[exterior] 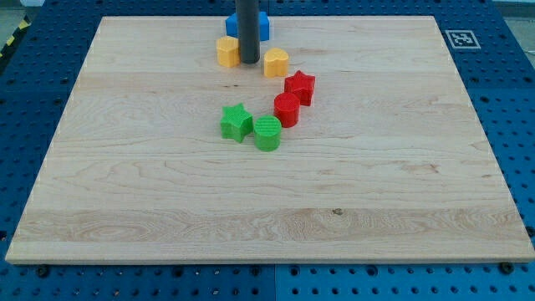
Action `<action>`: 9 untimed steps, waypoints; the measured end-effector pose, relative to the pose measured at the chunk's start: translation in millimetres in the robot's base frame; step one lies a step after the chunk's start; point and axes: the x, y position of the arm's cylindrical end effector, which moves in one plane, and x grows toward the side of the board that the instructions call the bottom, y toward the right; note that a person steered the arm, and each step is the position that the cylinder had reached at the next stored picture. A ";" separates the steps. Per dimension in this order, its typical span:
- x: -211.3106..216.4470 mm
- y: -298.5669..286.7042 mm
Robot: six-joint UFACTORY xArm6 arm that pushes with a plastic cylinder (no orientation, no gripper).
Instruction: Separate the yellow blocks
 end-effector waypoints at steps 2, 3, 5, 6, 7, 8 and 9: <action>-14.4 -42.7; -22.4 -67.4; -32.2 -121.4; -34.8 -139.3; -34.8 -142.3; -40.3 -148.4; -43.0 -150.0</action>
